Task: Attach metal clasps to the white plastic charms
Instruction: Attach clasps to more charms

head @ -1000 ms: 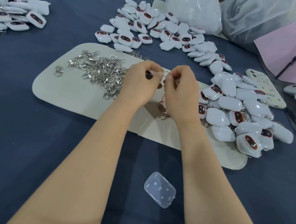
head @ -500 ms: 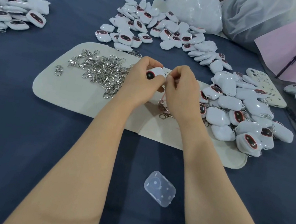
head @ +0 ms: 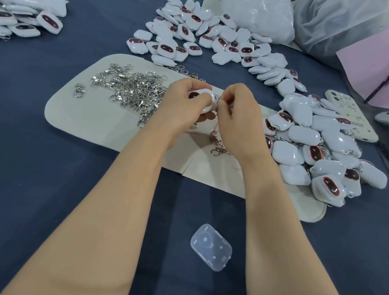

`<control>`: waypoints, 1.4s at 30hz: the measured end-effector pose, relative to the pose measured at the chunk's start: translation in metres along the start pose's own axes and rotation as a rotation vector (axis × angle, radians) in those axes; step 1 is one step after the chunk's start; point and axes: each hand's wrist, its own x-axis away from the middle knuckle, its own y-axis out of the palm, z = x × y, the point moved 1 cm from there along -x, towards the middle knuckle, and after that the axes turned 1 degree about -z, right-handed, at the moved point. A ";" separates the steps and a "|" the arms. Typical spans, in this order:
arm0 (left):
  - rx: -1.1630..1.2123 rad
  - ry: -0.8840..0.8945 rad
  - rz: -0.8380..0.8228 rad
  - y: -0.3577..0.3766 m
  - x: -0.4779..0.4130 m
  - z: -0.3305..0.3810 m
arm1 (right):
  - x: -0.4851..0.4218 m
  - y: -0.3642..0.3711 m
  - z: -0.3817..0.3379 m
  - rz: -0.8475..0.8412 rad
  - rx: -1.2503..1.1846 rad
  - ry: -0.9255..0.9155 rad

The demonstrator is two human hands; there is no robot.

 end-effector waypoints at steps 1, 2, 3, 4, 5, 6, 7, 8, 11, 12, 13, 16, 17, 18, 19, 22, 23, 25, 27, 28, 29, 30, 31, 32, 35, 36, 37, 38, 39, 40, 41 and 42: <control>-0.005 0.000 0.003 -0.001 0.000 0.000 | 0.000 0.000 0.000 -0.023 0.011 -0.005; -0.016 0.005 0.005 -0.002 0.000 0.001 | 0.000 0.000 0.000 -0.044 0.022 -0.006; -0.034 0.013 0.003 -0.002 0.001 0.002 | -0.001 0.000 0.000 -0.059 0.033 -0.004; -0.056 0.024 -0.002 -0.003 0.001 0.002 | -0.001 0.000 0.001 -0.069 0.043 0.000; -0.082 0.042 -0.008 -0.003 0.001 0.003 | -0.001 0.000 0.002 -0.079 0.053 0.006; -0.122 0.063 -0.016 -0.003 0.002 0.003 | 0.000 0.001 0.002 -0.088 0.061 0.016; -0.164 0.086 -0.025 -0.003 0.002 0.004 | 0.000 0.000 0.003 -0.088 0.061 0.029; -0.195 0.108 -0.033 -0.001 0.003 0.004 | 0.000 0.000 0.004 -0.071 0.043 0.045; -0.119 0.132 -0.027 0.002 0.003 0.005 | 0.001 0.001 0.002 0.027 -0.104 0.076; -0.042 0.098 -0.013 0.002 0.002 0.005 | 0.001 0.002 0.001 0.059 -0.163 0.083; 0.056 0.039 -0.001 0.002 0.001 0.005 | 0.001 0.003 0.000 0.088 -0.225 0.093; 0.374 -0.151 -0.015 0.002 -0.001 0.005 | 0.000 0.004 -0.002 0.134 -0.351 0.127; 0.436 -0.188 -0.019 0.002 -0.001 0.006 | -0.001 0.004 -0.002 0.138 -0.364 0.137; 0.481 -0.210 -0.022 0.002 -0.001 0.006 | -0.001 0.003 -0.002 0.143 -0.375 0.145; 0.528 -0.228 -0.024 0.002 -0.001 0.006 | -0.001 0.003 -0.003 0.149 -0.390 0.149; 0.641 -0.285 -0.042 0.000 -0.001 0.007 | -0.001 0.001 -0.005 0.146 -0.415 0.153; 0.676 -0.303 -0.053 -0.001 -0.001 0.007 | 0.000 0.001 -0.005 0.132 -0.423 0.155; 0.744 -0.329 -0.066 -0.002 0.000 0.007 | 0.000 0.001 -0.007 0.106 -0.441 0.158; 0.783 -0.339 -0.073 -0.001 0.001 0.008 | 0.001 0.001 -0.008 0.100 -0.434 0.151; 0.786 -0.343 -0.077 -0.001 0.001 0.007 | 0.001 0.001 -0.007 0.110 -0.428 0.147; 0.782 -0.347 -0.084 -0.001 0.002 0.008 | 0.001 0.001 -0.007 0.131 -0.426 0.146; 0.768 -0.352 -0.092 0.000 0.002 0.008 | 0.000 0.000 -0.007 0.159 -0.426 0.146; 0.750 -0.357 -0.102 0.001 0.003 0.009 | 0.000 0.000 -0.007 0.191 -0.423 0.144; 0.725 -0.363 -0.105 0.001 0.003 0.009 | 0.000 0.000 -0.007 0.225 -0.415 0.140; 0.632 -0.351 -0.066 0.004 0.003 0.009 | 0.000 0.001 -0.008 0.314 -0.293 0.093; 0.609 -0.329 -0.039 0.005 0.003 0.008 | 0.000 0.001 -0.007 0.325 -0.219 0.056; 0.585 -0.297 -0.015 0.006 0.004 0.009 | 0.001 0.001 -0.006 0.325 -0.152 0.023; 0.552 -0.257 0.005 0.006 0.004 0.009 | 0.001 0.001 -0.005 0.317 -0.098 0.000; 0.502 -0.207 0.022 0.007 0.003 0.011 | 0.001 0.000 -0.005 0.297 -0.055 -0.009; 0.424 -0.148 0.046 0.007 0.003 0.011 | 0.000 -0.001 -0.003 0.266 -0.022 -0.009; 0.309 -0.072 0.076 0.005 0.002 0.012 | 0.000 -0.002 -0.002 0.224 0.001 -0.007; 0.151 0.022 0.114 0.004 0.002 0.012 | -0.001 -0.003 -0.001 0.174 0.019 -0.012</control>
